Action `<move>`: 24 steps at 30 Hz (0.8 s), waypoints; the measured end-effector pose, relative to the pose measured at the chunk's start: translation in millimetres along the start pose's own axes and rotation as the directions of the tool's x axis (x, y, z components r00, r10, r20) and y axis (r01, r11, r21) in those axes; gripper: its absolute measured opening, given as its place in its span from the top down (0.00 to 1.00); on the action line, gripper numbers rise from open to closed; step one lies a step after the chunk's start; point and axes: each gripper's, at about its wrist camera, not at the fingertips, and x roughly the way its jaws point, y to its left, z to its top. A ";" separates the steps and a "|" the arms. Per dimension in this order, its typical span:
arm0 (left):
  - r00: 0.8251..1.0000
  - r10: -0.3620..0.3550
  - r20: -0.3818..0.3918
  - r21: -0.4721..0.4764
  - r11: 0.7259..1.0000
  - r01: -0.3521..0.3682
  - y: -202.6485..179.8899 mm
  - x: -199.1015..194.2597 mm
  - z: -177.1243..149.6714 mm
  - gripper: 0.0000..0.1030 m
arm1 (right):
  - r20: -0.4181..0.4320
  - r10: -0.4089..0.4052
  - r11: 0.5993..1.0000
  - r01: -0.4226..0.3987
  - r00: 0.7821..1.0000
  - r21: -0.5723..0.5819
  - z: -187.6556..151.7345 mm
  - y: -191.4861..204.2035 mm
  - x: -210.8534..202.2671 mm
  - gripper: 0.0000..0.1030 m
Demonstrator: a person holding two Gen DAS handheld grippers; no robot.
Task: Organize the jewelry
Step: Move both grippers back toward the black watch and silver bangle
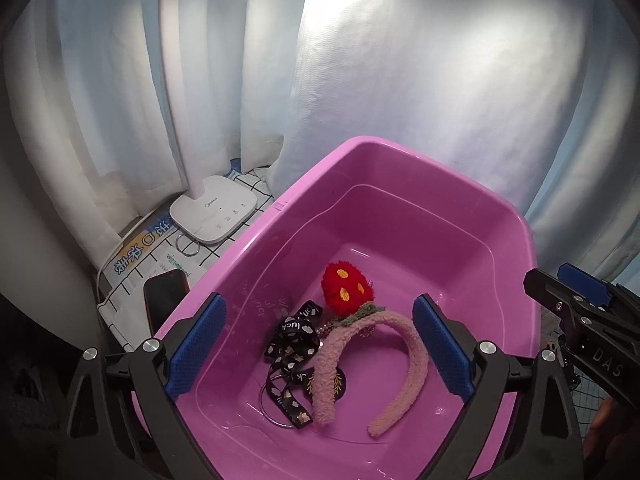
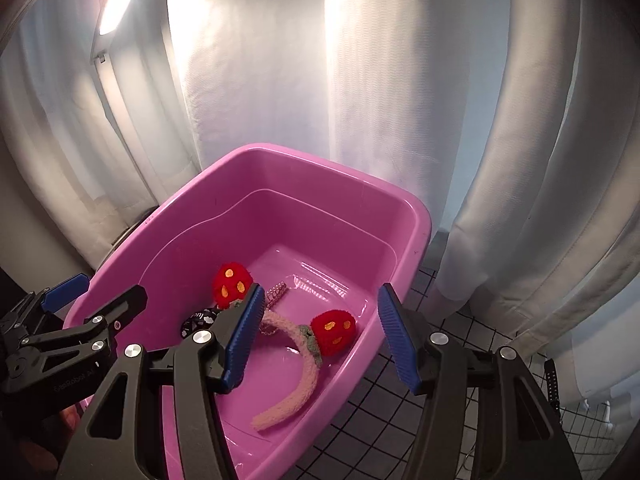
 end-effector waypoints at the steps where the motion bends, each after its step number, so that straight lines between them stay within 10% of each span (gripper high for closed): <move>1: 1.000 -0.007 0.004 -0.002 1.000 0.007 -3.1 -2.6 -0.6 0.08 | 0.003 0.003 1.000 -0.003 1.000 0.007 -2.9 -2.6 -3.9 0.45; 24: 0.982 -0.188 -0.029 0.150 0.970 0.191 -142.5 -59.3 -63.0 0.06 | 0.038 -0.108 0.952 0.092 0.993 0.291 -161.3 -163.5 -105.4 0.42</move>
